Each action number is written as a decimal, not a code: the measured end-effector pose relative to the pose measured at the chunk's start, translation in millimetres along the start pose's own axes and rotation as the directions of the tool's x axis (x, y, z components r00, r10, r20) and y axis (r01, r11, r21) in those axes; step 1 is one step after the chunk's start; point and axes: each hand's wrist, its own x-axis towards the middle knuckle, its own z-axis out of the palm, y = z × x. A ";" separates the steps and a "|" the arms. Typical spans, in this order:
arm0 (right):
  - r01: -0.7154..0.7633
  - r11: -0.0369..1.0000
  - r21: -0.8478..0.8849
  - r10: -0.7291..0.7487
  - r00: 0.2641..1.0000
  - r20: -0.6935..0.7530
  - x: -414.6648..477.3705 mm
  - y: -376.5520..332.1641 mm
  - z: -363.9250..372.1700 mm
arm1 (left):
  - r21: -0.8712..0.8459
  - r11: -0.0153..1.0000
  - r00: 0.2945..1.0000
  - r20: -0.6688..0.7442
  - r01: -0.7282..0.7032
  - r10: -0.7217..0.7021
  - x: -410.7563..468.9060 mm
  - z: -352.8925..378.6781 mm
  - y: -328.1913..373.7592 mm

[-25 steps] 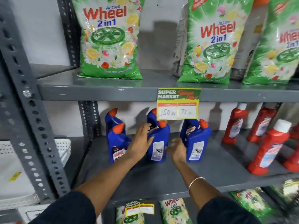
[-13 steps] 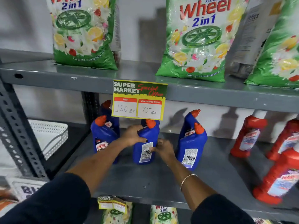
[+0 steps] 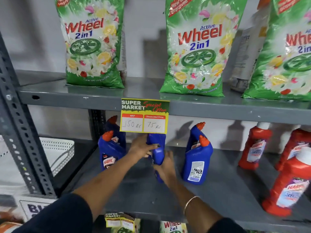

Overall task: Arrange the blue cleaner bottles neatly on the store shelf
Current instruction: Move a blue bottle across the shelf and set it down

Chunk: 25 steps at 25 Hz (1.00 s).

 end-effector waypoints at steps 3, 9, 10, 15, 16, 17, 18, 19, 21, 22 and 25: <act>0.054 0.998 0.031 -0.060 0.975 0.216 17.0 6.5 -28.0 | -0.265 0.962 0.990 0.138 0.070 -0.034 0.2 -13.8 -17.0; 0.036 0.995 0.089 -0.052 0.980 0.194 28.8 34.6 -42.1 | -0.135 0.989 0.998 -0.006 -0.067 0.067 12.1 14.3 -16.2; 0.027 0.998 0.061 -0.037 0.984 0.174 28.9 36.0 -43.8 | -0.115 0.989 0.996 -0.013 -0.093 0.092 12.0 19.4 -16.5; -0.021 0.999 -0.029 0.024 0.995 0.101 26.4 49.3 -33.7 | -0.037 0.991 0.992 -0.027 -0.126 0.125 11.6 29.2 -30.4; -0.023 0.999 -0.040 0.027 0.995 0.097 25.7 50.3 -31.2 | -0.017 0.993 0.993 -0.023 -0.118 0.118 12.0 27.9 -32.9; -0.025 0.999 -0.047 0.029 0.995 0.097 25.8 50.3 -29.8 | 0.002 0.995 0.995 -0.014 -0.101 0.101 14.3 26.8 -37.4; -0.028 0.998 -0.051 0.033 0.995 0.094 25.1 49.4 -29.1 | 0.015 0.996 0.997 0.000 -0.082 0.082 14.9 25.5 -39.0; -0.031 0.998 -0.055 0.035 0.995 0.091 23.7 49.4 -28.4 | 0.018 0.998 0.998 0.013 -0.068 0.067 15.2 25.0 -40.5; -0.026 0.999 -0.047 0.030 0.995 0.091 16.7 47.9 -29.8 | 0.008 0.997 0.997 0.010 -0.080 0.080 6.5 25.9 -35.8; -0.025 0.999 -0.026 0.027 0.996 0.090 13.1 47.7 -32.5 | 0.011 0.993 0.993 -0.033 -0.117 0.118 0.7 27.4 -33.5; -0.047 0.996 0.069 0.049 0.999 -0.015 -1.6 50.7 -49.4 | 0.206 0.920 0.892 -0.247 -0.333 0.378 -20.4 32.0 -23.5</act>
